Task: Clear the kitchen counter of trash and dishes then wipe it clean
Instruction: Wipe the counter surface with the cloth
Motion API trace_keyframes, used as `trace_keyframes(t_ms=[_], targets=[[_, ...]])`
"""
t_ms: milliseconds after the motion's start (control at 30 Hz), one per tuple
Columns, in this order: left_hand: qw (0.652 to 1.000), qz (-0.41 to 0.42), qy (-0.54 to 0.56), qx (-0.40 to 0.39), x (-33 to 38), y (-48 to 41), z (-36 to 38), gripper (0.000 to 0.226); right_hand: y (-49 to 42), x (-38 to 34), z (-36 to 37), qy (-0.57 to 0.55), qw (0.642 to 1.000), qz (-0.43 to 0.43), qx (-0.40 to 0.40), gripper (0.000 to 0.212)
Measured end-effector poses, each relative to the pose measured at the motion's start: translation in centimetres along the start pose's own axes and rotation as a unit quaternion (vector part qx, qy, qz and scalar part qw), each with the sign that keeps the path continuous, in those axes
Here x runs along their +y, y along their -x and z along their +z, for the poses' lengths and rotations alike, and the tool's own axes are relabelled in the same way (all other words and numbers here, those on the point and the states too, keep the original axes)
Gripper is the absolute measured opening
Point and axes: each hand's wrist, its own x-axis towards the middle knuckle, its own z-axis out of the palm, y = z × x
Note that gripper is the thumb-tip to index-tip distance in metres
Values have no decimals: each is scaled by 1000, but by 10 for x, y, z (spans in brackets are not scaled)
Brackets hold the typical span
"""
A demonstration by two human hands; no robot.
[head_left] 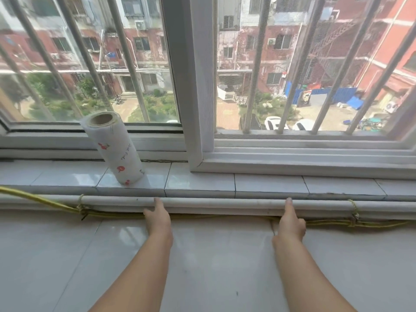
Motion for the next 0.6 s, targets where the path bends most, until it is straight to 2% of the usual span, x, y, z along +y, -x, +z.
trace_keyframes(t_ms=[167,400,500,600], targets=[[999,-12,-13,-38,8,-4,11,92,-4,-3,7,2,1000,-17,-3,79],[999,40,9,-36,-2,-19,-3,97,-8,7,8,39,997,-61,-24,80],[997,62,-32,-40,-13,-13,-5,92,-8,22,1,78,994,-78,-23,77],[987,97,-117,-52,-24,1,-5,87,-1,35,-5,130,985,-113,-24,69]])
